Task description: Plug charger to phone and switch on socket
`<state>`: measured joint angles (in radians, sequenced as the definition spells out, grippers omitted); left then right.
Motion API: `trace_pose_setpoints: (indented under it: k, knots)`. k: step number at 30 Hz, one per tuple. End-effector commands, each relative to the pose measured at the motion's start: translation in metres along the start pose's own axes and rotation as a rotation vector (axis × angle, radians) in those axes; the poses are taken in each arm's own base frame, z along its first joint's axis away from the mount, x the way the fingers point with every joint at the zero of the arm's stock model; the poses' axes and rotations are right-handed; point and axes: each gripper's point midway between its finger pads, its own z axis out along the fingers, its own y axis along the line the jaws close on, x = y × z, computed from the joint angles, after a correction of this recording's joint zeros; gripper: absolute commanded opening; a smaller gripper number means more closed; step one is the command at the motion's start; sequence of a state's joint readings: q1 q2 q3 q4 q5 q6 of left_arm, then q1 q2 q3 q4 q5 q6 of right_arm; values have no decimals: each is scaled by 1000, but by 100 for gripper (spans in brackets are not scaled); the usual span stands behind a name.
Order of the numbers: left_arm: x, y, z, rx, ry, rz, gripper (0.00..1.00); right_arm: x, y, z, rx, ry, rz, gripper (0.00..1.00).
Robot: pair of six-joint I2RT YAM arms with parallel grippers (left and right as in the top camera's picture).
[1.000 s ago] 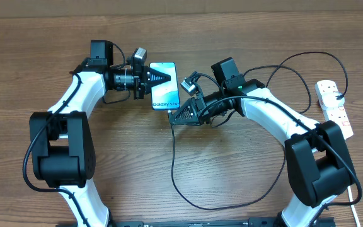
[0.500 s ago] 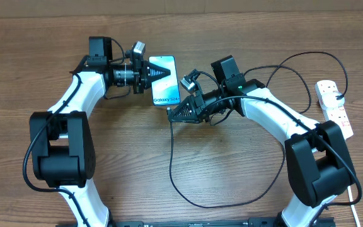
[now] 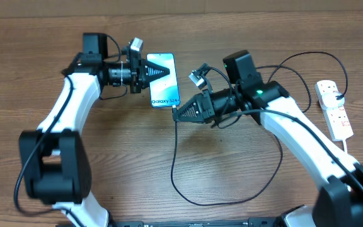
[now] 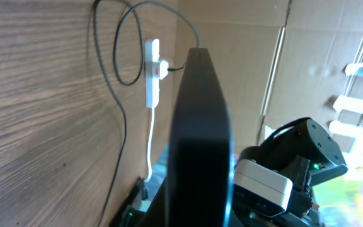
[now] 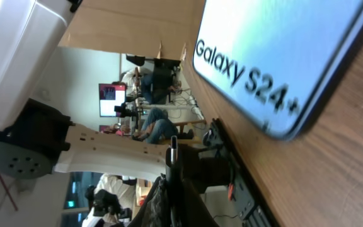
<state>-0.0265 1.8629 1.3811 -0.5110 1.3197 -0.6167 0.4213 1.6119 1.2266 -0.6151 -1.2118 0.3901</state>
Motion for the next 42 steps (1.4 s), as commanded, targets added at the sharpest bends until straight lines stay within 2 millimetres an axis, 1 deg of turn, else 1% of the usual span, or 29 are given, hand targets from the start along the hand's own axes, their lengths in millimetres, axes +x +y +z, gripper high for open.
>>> trace_pose_setpoints:
  k: [1,3,5,10,15,18,22,24,28,33,35,40,42]
  knots:
    - [11,-43,-10,-33,-54,166,5,10,6,1,22,10,-52,4]
    - [15,-49,-11,-46,-62,180,4,20,10,11,17,48,-79,4]
    - [20,-54,-7,-38,-48,189,5,25,14,22,14,73,-116,4]
    - [30,-59,4,-18,-3,175,4,23,21,40,30,69,-161,4]
    - [35,-77,6,63,41,190,4,16,28,44,16,49,-182,4]
    - [34,-85,2,96,49,204,4,9,28,38,9,28,-182,4]
    - [32,-86,-1,99,43,193,4,2,38,28,-52,17,-228,4]
    - [31,-88,-1,105,46,182,4,-2,44,22,-82,7,-250,4]
    - [31,-91,-2,114,53,139,4,-12,45,6,-81,-37,-245,4]
    - [26,-91,-2,104,31,129,4,-11,46,-7,-67,-60,-226,4]
    - [24,-94,-2,107,27,121,4,-11,46,-10,-64,-64,-217,4]
    - [16,-100,-3,109,-1,126,4,-7,46,-8,-66,-52,-202,4]
    - [13,-104,-3,115,-9,121,4,-10,43,-8,-49,-64,-202,4]
